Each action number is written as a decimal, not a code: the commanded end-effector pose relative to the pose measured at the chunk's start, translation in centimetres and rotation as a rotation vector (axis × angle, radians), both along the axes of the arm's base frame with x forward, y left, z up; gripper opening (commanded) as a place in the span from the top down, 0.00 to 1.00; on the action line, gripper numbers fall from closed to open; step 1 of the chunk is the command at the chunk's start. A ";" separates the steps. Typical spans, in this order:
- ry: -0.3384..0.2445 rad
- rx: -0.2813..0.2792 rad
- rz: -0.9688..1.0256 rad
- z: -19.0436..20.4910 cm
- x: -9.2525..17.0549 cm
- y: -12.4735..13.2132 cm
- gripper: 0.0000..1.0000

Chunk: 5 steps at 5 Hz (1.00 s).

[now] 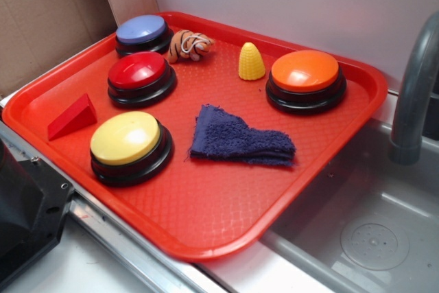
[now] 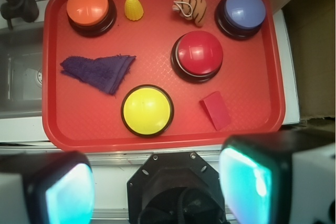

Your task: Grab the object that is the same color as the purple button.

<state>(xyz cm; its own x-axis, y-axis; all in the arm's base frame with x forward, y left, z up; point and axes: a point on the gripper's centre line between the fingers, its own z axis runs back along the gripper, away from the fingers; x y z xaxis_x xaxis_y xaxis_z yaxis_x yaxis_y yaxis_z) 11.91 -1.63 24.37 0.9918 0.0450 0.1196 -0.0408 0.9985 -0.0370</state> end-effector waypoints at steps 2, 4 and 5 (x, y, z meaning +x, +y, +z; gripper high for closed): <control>0.020 0.060 -0.251 -1.7 3.0 -3.0 0.00; 0.080 0.099 -0.754 -6.5 6.0 -8.1 0.00; 0.128 0.232 -1.000 -10.5 7.2 -9.3 0.00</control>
<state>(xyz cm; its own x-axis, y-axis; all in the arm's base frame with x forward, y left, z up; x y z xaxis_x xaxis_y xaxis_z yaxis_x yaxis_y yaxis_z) 20.11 -10.18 13.35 0.5977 -0.7932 -0.1164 0.8017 0.5918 0.0839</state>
